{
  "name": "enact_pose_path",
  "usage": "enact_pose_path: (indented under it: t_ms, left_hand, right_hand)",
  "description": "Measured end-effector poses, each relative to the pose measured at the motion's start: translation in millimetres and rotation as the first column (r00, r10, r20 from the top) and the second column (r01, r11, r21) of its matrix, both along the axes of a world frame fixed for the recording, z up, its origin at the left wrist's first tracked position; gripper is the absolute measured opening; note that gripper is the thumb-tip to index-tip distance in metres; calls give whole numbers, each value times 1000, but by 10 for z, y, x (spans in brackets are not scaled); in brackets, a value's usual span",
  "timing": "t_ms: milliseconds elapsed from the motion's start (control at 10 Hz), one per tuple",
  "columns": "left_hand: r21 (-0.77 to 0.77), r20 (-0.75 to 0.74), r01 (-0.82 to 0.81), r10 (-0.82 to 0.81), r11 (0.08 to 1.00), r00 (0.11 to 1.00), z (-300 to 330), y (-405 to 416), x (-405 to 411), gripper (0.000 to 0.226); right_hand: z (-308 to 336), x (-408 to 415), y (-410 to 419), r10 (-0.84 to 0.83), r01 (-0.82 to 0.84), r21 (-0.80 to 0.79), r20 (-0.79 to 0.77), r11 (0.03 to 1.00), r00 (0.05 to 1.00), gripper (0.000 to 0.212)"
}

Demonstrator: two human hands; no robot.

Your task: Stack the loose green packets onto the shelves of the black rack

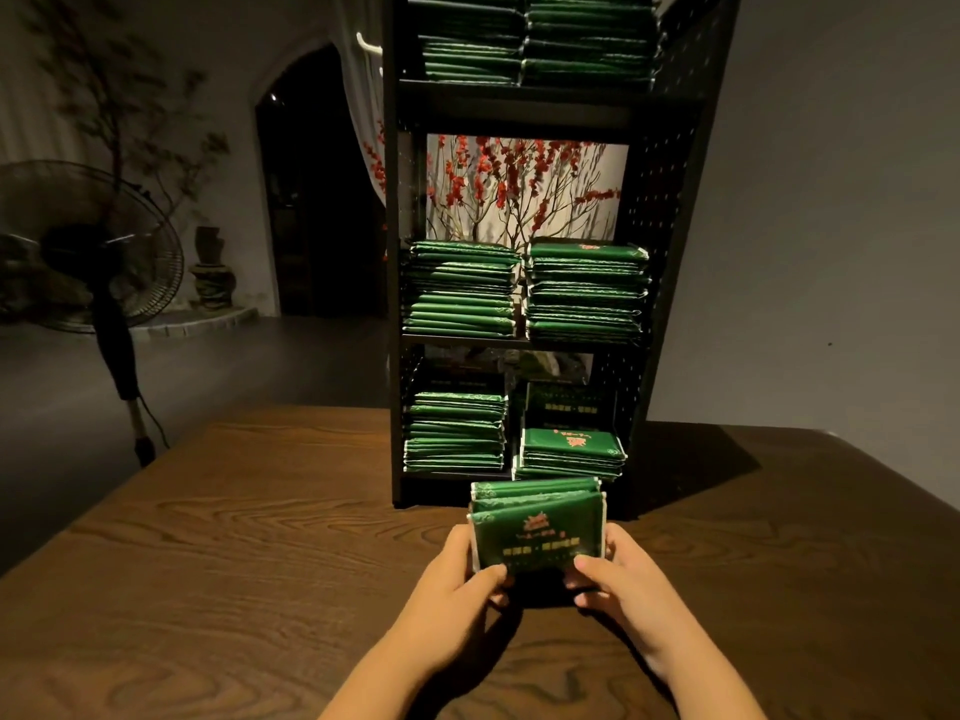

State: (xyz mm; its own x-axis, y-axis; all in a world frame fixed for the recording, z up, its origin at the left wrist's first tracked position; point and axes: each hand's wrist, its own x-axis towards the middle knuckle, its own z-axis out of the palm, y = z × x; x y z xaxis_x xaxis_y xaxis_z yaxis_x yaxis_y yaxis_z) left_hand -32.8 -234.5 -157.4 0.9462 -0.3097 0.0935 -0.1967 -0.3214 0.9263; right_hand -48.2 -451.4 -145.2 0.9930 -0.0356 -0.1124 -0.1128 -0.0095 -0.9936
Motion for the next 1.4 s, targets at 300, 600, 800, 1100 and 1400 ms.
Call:
enact_pose_path:
  t_ms: [300, 600, 800, 1100, 1400]
  left_hand:
    - [-417, -309, -96, -42, 904, 950, 468, -430, 241, 10]
    - [-561, -588, -387, -22, 732, 809, 835, -881, 656, 13]
    - [-545, -600, -420, 13, 726, 800, 908, -964, 761, 18]
    - [-644, -620, -456, -69, 614, 782, 820, -996, 733, 17]
    - [-600, -462, -313, 0, 736, 887, 803, -998, 754, 19]
  right_hand:
    - [239, 223, -72, -124, 129, 409, -40, 903, 992, 6]
    - [643, 712, -134, -224, 315, 515, -233, 797, 946, 23]
    - [722, 808, -110, -253, 362, 544, -267, 756, 930, 27]
    - [601, 740, -54, -291, 373, 609, -234, 700, 928, 12]
    - [652, 731, -70, -295, 357, 566, -201, 743, 934, 13]
